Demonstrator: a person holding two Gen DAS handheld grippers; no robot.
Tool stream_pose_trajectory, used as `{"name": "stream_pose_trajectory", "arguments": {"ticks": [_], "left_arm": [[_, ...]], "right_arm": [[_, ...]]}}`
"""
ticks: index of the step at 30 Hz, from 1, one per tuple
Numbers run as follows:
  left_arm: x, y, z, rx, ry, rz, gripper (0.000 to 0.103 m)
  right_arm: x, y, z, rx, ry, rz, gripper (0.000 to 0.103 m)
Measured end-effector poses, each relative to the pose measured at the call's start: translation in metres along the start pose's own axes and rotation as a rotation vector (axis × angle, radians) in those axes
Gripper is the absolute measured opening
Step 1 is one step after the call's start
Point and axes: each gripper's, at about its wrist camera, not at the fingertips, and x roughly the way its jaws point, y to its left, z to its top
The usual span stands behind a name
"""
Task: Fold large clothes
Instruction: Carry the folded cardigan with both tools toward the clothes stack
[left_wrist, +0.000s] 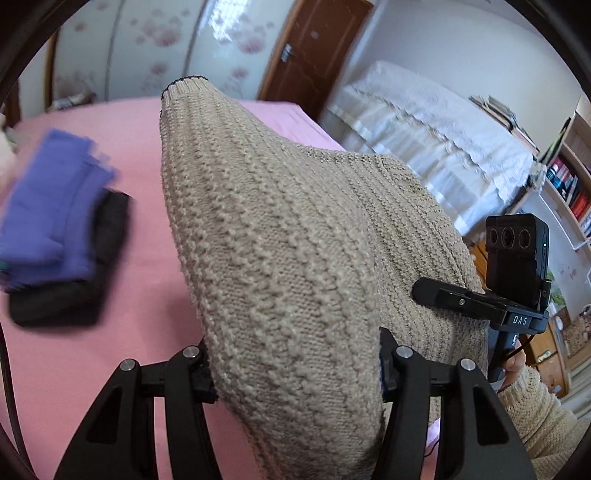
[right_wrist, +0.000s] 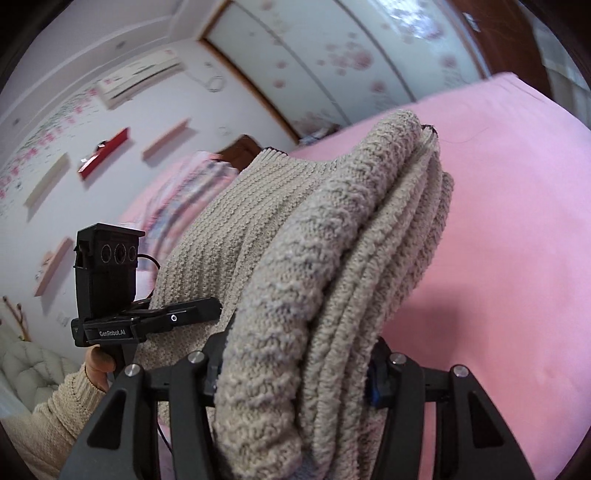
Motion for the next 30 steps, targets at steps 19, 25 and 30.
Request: {"name": "stream_pose_trajectory", "arguments": {"ticks": [19,25,30], "left_arm": [[-0.11,0.289,0.141,-0.098,-0.077,0.149,0.056],[-0.089,0.37,0.164,-0.117,0.001,0.117,0.057],[-0.055,0.417,0.175,-0.134,0.051,0.058,0.057]], "right_arm": [[0.277,0.175,0.174,-0.114,0.018,0.188,0.053],[0.344,0.172,0.196,-0.04,0.05,0.148,0.053],[0.39,0.161,0.209,0.021,0.062,0.113,0.053]]}}
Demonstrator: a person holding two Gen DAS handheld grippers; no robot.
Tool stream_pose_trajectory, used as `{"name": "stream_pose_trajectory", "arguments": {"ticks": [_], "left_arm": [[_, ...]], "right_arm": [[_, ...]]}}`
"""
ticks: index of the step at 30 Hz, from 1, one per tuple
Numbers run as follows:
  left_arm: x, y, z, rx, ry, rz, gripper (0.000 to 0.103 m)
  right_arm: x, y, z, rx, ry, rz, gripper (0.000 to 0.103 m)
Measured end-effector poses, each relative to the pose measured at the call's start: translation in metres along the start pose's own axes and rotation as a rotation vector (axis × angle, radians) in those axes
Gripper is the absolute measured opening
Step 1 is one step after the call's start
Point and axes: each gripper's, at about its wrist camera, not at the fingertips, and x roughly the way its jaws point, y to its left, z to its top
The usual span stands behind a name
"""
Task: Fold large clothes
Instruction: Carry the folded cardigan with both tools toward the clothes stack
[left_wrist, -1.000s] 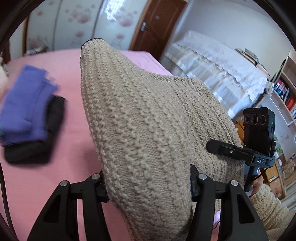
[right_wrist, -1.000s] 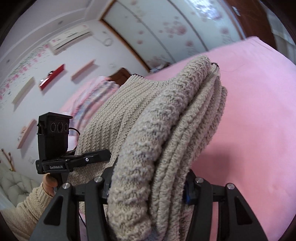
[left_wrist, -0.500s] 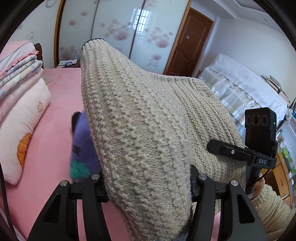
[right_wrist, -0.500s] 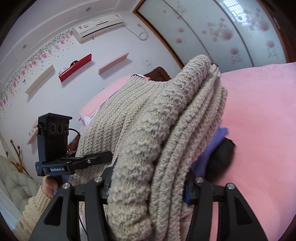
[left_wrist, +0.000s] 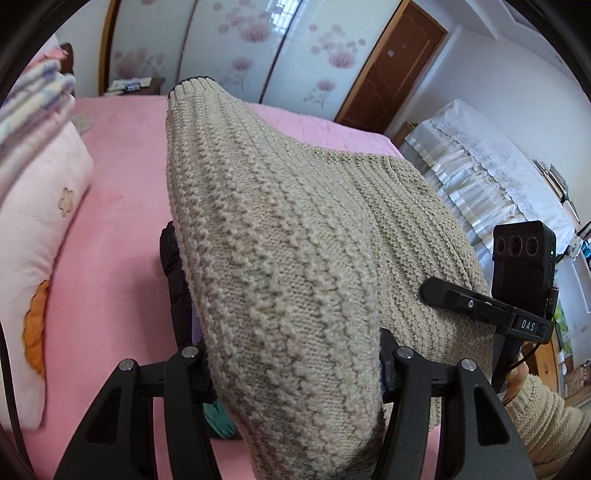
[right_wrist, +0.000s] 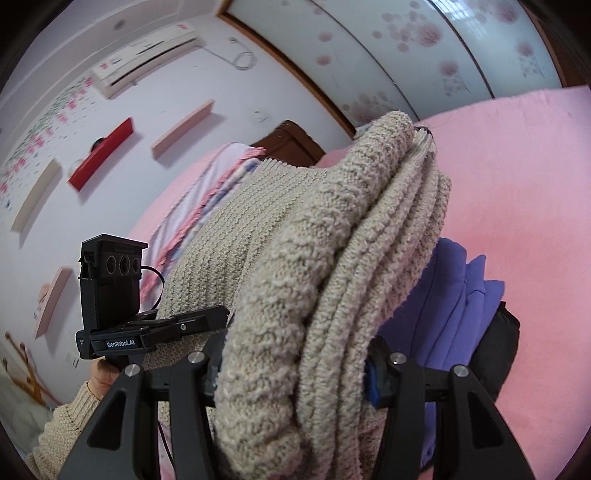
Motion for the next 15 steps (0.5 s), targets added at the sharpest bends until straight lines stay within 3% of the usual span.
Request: {"name": "stream_pose_trajectory", "arguments": {"ticks": [4,9,11,15], "left_arm": [[0.054,0.036,-0.002,-0.063,0.084,-0.087,0.061],[0.109,0.078,-0.022,-0.206,0.158,-0.217,0.087],[0.122,0.077,-0.027,-0.197,0.171,-0.236,0.095],[0.137,0.077,-0.031,-0.159,0.154,-0.255,0.098]], "right_arm": [[0.031,-0.021,0.004,0.056,0.009,-0.039,0.053],[0.05,-0.073,-0.025,0.157,0.062,-0.103,0.053],[0.051,-0.09,-0.039,0.198,0.078,-0.125,0.053],[0.059,-0.109,-0.056,0.226,0.103,-0.174,0.053]]}}
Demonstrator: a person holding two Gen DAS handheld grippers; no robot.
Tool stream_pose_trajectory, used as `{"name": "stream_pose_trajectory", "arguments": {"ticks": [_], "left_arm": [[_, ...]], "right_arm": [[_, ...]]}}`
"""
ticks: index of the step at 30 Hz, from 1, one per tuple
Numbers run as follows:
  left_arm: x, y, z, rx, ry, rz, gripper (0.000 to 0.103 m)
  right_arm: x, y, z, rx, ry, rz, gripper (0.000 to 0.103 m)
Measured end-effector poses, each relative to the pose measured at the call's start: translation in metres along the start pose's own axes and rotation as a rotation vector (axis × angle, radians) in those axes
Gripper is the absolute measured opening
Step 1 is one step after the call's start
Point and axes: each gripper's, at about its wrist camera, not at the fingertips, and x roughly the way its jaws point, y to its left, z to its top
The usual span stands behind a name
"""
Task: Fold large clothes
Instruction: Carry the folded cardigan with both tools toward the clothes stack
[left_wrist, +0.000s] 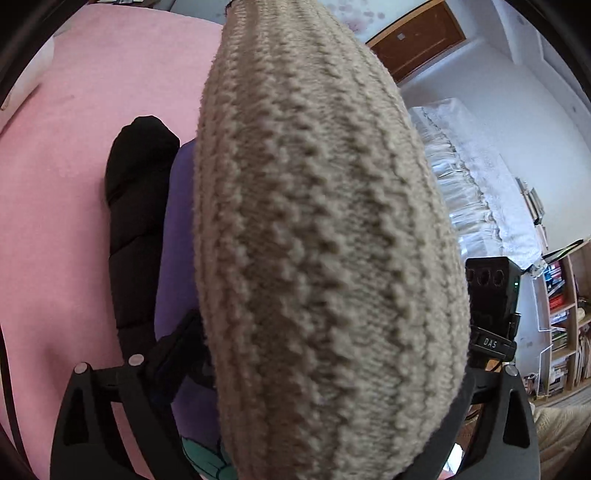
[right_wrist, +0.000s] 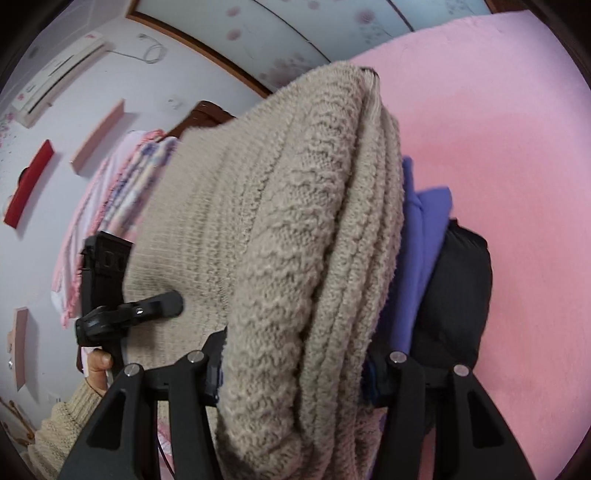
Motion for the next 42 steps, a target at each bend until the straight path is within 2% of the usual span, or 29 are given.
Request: {"name": "stream_pose_trajectory", "arguments": {"ticks": [4,6,11,13,18,21,22,24,27,31,34,35,37,38,39,42], "left_arm": [[-0.001,0.006,-0.012,-0.022,-0.035,-0.017,0.1],[-0.006,-0.002,-0.026,-0.027,-0.045,0.016,0.103],[-0.019,-0.02,-0.038,-0.023,-0.066,0.091,0.103],[-0.028,-0.034,-0.042,-0.011,-0.083,0.138,0.103],[-0.06,-0.064,-0.05,0.011,-0.166,0.174,0.103],[-0.083,-0.082,-0.057,0.022,-0.235,0.253,0.103],[-0.085,-0.089,-0.049,0.027,-0.252,0.277,0.103],[-0.101,-0.105,-0.049,0.056,-0.329,0.371,0.103],[-0.112,-0.112,-0.04,0.104,-0.383,0.465,0.103],[-0.09,-0.098,-0.02,0.129,-0.308,0.584,0.103],[-0.076,-0.091,-0.011,0.137,-0.294,0.62,0.103],[-0.075,-0.087,-0.008,0.129,-0.292,0.623,0.103],[-0.073,-0.077,-0.003,0.098,-0.284,0.633,0.103],[-0.068,-0.071,-0.001,0.09,-0.28,0.638,0.103],[-0.067,-0.067,0.001,0.079,-0.272,0.654,0.103],[-0.064,-0.056,0.004,0.065,-0.253,0.683,0.103]], "right_arm": [[0.007,-0.005,0.002,-0.002,-0.005,-0.004,0.054],[0.007,0.003,0.004,-0.032,-0.008,-0.024,0.056],[-0.006,0.013,-0.005,-0.138,-0.011,-0.101,0.064],[-0.013,0.017,-0.008,-0.168,-0.012,-0.13,0.064],[-0.018,0.029,-0.005,-0.178,0.003,-0.165,0.064],[-0.02,0.033,-0.003,-0.166,0.004,-0.184,0.064],[-0.02,0.034,-0.003,-0.163,0.003,-0.19,0.064],[-0.025,0.039,-0.001,-0.161,-0.011,-0.218,0.064],[-0.036,0.047,0.001,-0.184,-0.06,-0.269,0.064],[-0.061,0.076,0.005,-0.322,-0.217,-0.333,0.064],[-0.055,0.099,0.009,-0.455,-0.262,-0.376,0.064],[-0.048,0.105,0.011,-0.497,-0.263,-0.39,0.063],[-0.031,0.112,0.016,-0.554,-0.248,-0.403,0.053],[-0.021,0.115,0.018,-0.576,-0.232,-0.406,0.042],[-0.006,0.115,0.022,-0.59,-0.194,-0.414,0.034],[0.024,0.107,0.03,-0.568,-0.101,-0.418,0.032]]}}
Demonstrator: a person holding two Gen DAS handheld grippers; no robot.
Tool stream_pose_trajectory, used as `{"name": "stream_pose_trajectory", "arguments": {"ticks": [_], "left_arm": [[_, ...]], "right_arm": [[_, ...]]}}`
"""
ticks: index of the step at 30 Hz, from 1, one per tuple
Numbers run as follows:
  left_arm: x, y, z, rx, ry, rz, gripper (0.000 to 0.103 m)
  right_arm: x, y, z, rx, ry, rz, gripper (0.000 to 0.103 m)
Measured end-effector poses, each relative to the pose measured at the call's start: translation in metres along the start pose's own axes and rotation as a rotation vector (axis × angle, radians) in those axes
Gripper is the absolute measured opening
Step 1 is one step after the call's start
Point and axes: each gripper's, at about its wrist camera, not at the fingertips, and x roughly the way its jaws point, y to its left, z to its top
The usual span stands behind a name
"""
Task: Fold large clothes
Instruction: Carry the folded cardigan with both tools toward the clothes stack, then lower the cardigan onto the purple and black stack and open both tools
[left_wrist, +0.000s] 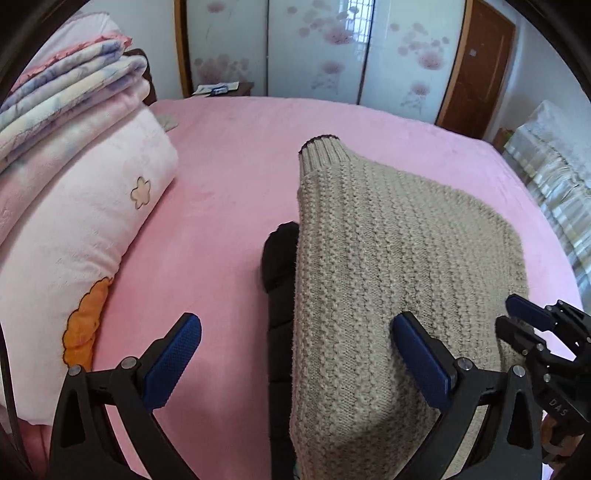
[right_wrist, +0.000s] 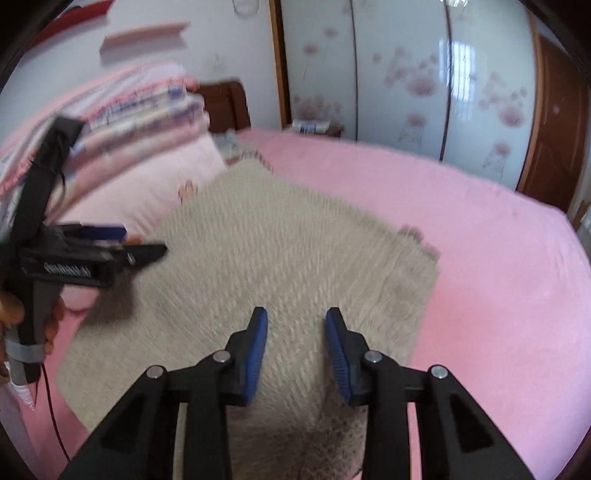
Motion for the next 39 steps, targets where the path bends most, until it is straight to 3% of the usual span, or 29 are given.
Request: {"name": "stream_pose_trajectory", "arguments": {"ticks": [10,15,20,26,30,34,38,39], "left_arm": [[-0.004,-0.003,-0.007,-0.014,-0.021,0.061,0.103],[-0.03,-0.022,-0.015,0.015,-0.051,0.118,0.102],[-0.067,-0.049,-0.033,0.011,-0.099,0.104,0.102],[-0.119,-0.099,-0.06,0.014,-0.157,0.079,0.102],[-0.154,-0.146,-0.089,-0.001,-0.202,0.089,0.102],[-0.171,-0.192,-0.119,-0.037,-0.177,0.056,0.102],[-0.183,-0.244,-0.155,-0.086,-0.132,0.086,0.102],[-0.187,-0.258,-0.166,-0.096,-0.119,0.059,0.102]], "right_arm": [[0.003,0.008,0.003,-0.016,0.015,0.005,0.033],[-0.032,0.005,-0.002,0.002,-0.021,0.032,0.033],[-0.075,0.003,-0.015,0.016,-0.046,0.057,0.033],[-0.119,-0.004,-0.038,0.041,-0.047,0.062,0.033],[-0.15,-0.018,-0.059,0.078,-0.048,0.067,0.046],[-0.182,-0.036,-0.084,0.128,-0.047,0.055,0.051],[-0.224,-0.065,-0.121,0.195,-0.038,0.036,0.056],[-0.231,-0.071,-0.129,0.204,-0.036,0.033,0.057]]}}
